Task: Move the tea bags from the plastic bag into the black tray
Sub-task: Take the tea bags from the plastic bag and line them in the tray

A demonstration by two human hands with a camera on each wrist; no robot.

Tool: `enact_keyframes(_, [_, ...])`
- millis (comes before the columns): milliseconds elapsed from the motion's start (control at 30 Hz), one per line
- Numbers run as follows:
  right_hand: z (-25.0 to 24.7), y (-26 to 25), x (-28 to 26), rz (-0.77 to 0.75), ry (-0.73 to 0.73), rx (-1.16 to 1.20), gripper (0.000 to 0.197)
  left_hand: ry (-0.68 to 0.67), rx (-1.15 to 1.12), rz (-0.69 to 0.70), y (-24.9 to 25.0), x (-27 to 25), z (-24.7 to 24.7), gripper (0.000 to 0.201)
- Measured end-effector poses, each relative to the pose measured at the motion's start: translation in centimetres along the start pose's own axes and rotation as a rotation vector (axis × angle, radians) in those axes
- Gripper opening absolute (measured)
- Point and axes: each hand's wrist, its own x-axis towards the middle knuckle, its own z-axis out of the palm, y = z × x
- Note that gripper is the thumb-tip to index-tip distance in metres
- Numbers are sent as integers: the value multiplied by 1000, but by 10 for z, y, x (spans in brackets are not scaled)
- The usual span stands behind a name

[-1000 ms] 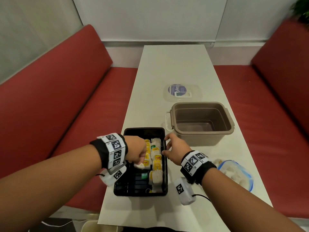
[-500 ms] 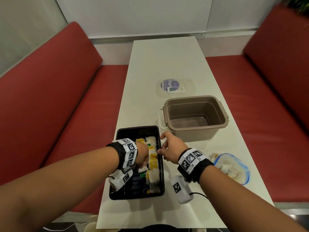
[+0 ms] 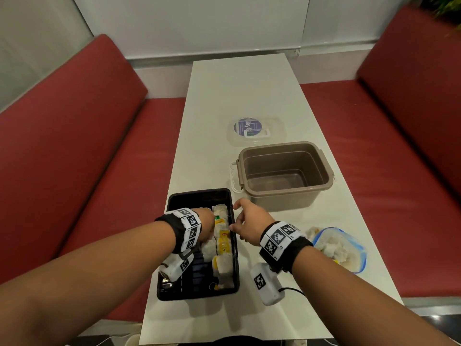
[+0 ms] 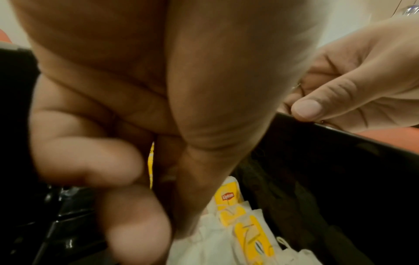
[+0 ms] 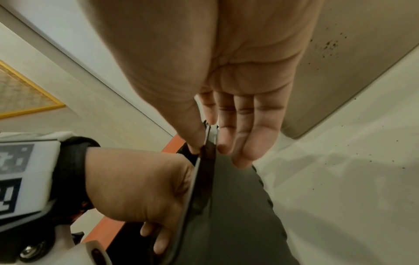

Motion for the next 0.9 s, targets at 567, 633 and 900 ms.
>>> enact_keyframes(567, [-128, 74, -63, 68, 108, -76, 16, 483, -565, 314, 79, -61, -99, 19])
enact_keyframes(633, [-138, 94, -70, 122, 129, -212, 17, 501, -576, 385, 117, -52, -103, 18])
enact_keyframes(900, [-133, 163, -93, 254, -1, -427, 13, 398, -350, 221, 224, 10, -64, 21])
